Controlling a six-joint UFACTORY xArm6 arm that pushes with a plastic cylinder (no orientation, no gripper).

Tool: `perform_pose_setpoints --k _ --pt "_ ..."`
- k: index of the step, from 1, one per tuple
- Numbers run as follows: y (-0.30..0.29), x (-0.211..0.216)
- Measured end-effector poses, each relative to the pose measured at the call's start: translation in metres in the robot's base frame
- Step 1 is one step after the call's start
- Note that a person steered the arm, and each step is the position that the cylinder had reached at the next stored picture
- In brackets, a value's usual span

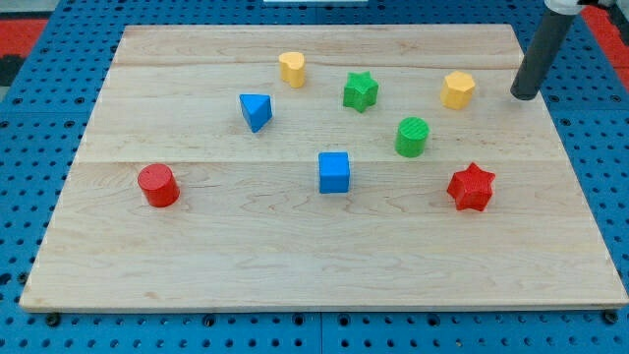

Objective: Push the green circle above the red star

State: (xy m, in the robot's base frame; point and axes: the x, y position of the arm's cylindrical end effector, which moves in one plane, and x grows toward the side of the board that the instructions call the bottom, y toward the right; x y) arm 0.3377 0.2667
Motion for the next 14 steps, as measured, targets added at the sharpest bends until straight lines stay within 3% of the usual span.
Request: perform_pose_setpoints --k 1,3,6,7,8,9,10,11,14 --pt "-0.004 0.0" --pt "-0.092 0.0" --pt "-0.107 0.116" --pt "-0.109 0.122" --pt "-0.095 0.18" --pt "-0.096 0.141" --pt "-0.125 0.141" --pt "-0.196 0.134" --pt "-0.162 0.051"
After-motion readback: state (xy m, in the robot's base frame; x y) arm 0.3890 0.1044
